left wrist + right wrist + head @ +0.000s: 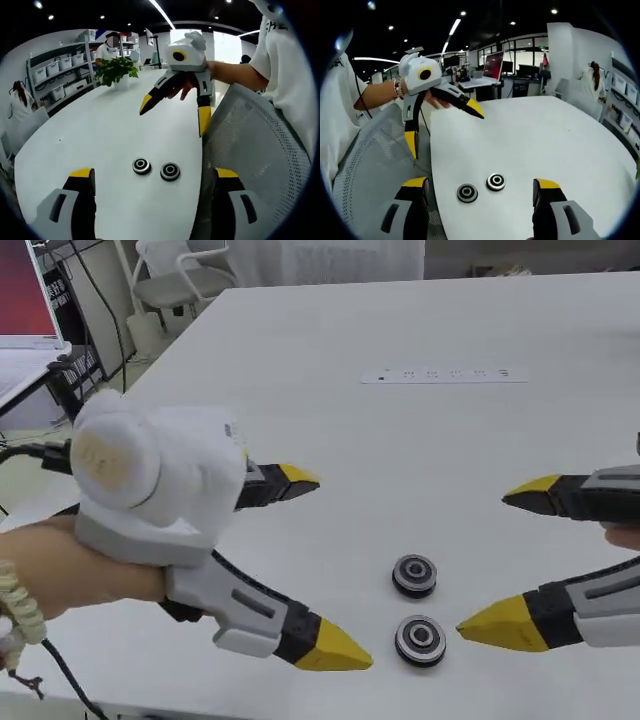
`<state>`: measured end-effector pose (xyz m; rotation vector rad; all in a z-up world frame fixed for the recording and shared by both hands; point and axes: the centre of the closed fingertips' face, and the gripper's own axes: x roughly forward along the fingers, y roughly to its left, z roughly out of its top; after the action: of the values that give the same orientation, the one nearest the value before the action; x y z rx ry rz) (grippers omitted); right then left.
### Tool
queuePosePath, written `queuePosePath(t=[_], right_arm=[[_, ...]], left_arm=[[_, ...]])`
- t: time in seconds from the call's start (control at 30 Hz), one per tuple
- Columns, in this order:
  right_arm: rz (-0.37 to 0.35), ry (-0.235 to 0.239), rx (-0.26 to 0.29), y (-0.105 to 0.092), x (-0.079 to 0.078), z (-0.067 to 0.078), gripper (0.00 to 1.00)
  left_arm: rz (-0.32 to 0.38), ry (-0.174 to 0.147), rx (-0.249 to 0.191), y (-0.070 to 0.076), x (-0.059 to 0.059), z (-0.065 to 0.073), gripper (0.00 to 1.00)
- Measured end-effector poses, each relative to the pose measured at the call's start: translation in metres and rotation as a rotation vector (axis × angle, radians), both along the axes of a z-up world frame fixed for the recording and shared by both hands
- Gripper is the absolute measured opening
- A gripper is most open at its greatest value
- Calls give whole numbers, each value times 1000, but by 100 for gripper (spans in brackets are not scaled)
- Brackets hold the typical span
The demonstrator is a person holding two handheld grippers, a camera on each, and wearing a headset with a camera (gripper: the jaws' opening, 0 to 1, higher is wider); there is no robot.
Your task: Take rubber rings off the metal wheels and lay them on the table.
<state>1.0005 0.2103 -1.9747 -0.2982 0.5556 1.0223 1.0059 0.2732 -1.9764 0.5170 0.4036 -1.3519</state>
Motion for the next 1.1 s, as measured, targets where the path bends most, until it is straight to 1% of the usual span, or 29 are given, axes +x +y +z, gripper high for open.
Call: queuePosePath(t=[0.07, 0.1, 0.17, 0.2, 0.27, 0.3, 0.37, 0.43, 0.47, 0.53, 0.6, 0.63, 0.7, 0.77, 0.8, 0.83, 0.93, 1.03, 1.1], right_arm=[[13, 0, -5, 4, 0, 4, 85], [23, -3, -7, 8, 1, 8, 85], [39, -17, -10, 15, 4, 14, 84], [50, -24, -12, 17, 5, 15, 84], [73, -32, -21, 23, 7, 15, 83], [78, -35, -27, 24, 9, 13, 82], [83, -44, -21, 27, 12, 10, 80], [68, -26, 23, 30, 15, 6, 77], [60, -20, 51, 31, 16, 3, 77], [57, -21, 85, 31, 16, -1, 75], [64, 0, 119, 30, 12, -5, 73], [64, 5, 129, 29, 11, -7, 72], [68, 0, 143, 26, 10, -11, 68], [71, 11, 149, 24, 8, -17, 66], [66, 25, 149, 23, 7, -22, 65], [63, 32, 147, 22, 7, -24, 63], [63, 61, 129, 19, 3, -37, 60], [63, 86, 118, 18, 0, -46, 59], [60, 101, 108, 16, 0, -52, 56]], left_arm=[[-19, -11, -4, -7, 1, 0, 94], [-30, -22, -4, -11, 2, -2, 92], [-37, -37, 8, -14, 6, -5, 89], [-37, -41, 12, -16, 7, -6, 88], [-35, -50, -2, -20, 12, -6, 86], [-31, -52, -25, -24, 14, -4, 86], [-16, -46, -63, -28, 16, -3, 83], [-9, -40, -82, -29, 17, -5, 80], [-5, -37, -86, -29, 17, -6, 79], [10, -28, -93, -27, 18, -11, 77], [26, -27, -105, -25, 19, -14, 76], [34, -24, -111, -24, 20, -16, 75], [54, -14, -129, -22, 22, -19, 72], [71, -2, -147, -21, 24, -21, 69], [79, 7, -150, -21, 25, -23, 68], [85, 9, -146, -20, 25, -25, 67], [92, -3, -118, -17, 27, -33, 66], [96, 1, -104, -15, 27, -39, 64], [89, 6, -95, -15, 24, -43, 63]])
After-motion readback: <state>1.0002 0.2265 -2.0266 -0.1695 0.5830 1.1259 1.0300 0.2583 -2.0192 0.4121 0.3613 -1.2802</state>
